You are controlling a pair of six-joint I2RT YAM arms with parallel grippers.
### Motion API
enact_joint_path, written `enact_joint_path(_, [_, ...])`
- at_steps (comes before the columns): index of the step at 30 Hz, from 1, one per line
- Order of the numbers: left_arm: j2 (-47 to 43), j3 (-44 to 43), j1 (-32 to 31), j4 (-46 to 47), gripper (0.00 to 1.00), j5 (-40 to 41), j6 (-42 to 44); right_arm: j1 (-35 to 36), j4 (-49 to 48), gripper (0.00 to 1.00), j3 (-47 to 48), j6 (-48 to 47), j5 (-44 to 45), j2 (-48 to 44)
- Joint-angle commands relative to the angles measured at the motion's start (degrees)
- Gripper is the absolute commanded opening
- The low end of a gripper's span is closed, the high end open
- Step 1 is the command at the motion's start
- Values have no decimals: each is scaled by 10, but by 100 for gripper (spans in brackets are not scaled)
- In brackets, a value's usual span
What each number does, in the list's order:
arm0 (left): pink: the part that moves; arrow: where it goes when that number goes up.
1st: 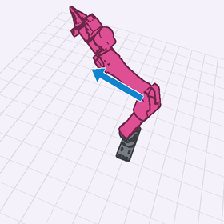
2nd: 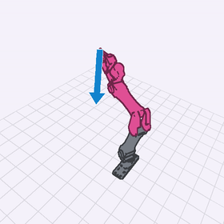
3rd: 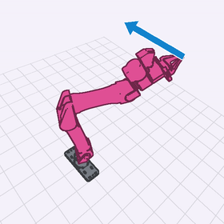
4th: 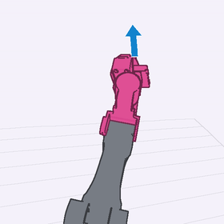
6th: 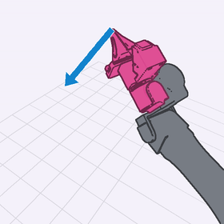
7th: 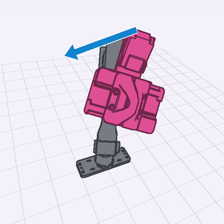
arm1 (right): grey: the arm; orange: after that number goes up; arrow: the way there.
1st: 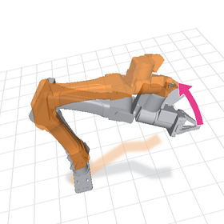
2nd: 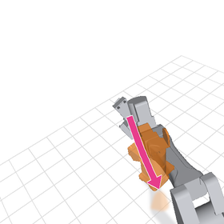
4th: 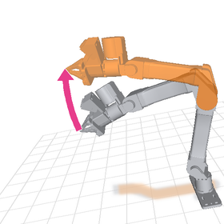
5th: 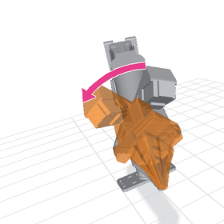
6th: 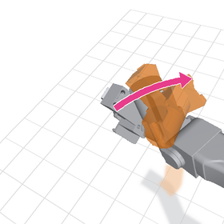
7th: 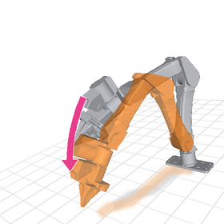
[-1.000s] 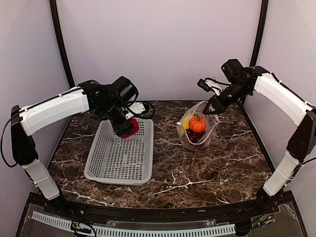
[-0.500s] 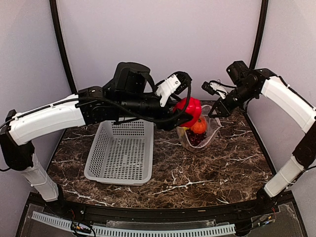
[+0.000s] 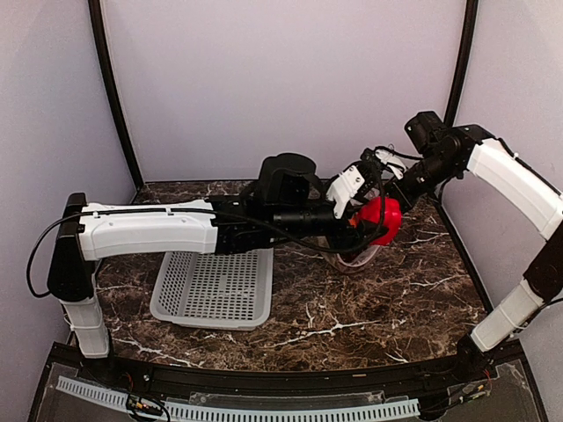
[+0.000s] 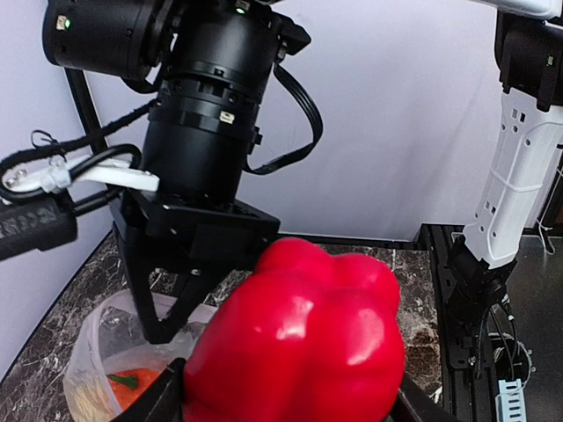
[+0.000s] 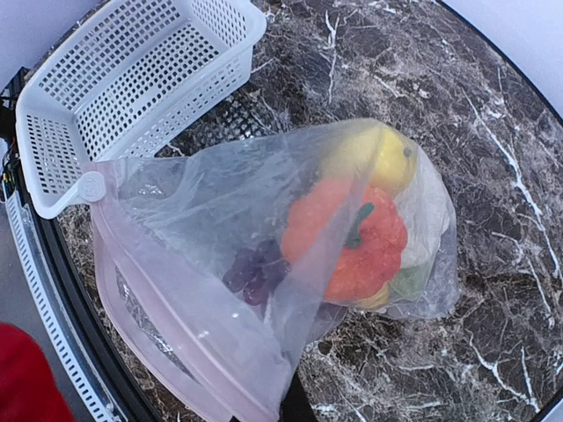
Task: Place the food in the zip-top bag and seal the zipper
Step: Place the fake vegetable in the zipper food storage bag.
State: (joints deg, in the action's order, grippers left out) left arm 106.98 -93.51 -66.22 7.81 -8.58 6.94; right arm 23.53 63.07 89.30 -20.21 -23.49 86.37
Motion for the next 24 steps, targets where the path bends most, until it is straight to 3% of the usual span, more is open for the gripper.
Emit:
enact_joint_path(1, [-5,3,-11,31,35,45,8,3,0,0,41,10,-21,5])
enact_joint_path(10, [44,-35,-12,-32,34,242,7,3,9,0,71,16,-54,0])
enact_joint_path(24, [119,-97,-13,-119,37,365,25,3,7,0,65,20,-58,-4])
